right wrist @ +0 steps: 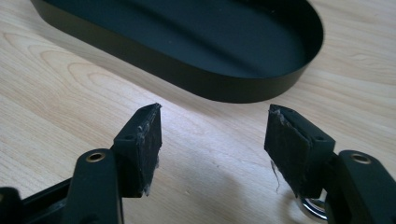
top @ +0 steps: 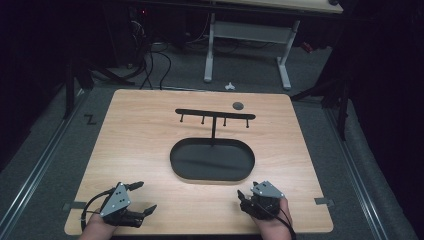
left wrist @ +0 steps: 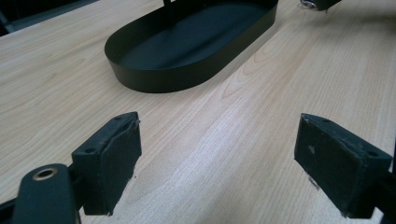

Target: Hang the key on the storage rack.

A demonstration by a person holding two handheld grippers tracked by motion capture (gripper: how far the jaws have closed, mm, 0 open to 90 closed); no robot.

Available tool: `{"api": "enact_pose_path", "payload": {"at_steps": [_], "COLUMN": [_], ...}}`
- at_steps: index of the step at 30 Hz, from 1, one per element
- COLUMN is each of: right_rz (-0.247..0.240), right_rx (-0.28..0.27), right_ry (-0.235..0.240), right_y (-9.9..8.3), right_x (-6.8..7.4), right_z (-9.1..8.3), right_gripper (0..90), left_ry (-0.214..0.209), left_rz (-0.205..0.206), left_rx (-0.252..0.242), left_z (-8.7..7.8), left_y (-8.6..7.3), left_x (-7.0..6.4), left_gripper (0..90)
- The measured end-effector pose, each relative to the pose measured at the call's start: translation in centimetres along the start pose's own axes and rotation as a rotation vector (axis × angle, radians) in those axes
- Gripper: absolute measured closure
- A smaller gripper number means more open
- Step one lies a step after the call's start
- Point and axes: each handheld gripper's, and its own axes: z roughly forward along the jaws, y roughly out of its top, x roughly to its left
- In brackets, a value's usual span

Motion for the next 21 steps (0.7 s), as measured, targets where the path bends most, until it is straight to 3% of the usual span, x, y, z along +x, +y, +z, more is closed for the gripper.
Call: {"api": "enact_pose_path", "payload": {"at_steps": [6, 21], "right_rz": [0.016, 0.028], "right_rx": [0.028, 0.019], "right_ry": [0.01, 0.006], "right_y": [-0.35, -0.4], "right_x": [-0.17, -0.38], "right_z": [0.29, 0.37], "right_gripper": [35.0, 33.3], "left_ry": [0.003, -0.001], "left_rz": [-0.007, -0.001], "left_rx": [0.003, 0.003], "left_z": [0.12, 0.1], "left_y": [0.01, 0.02], "left_x": [0.1, 0.0], "left_gripper": [15.3, 15.3]}}
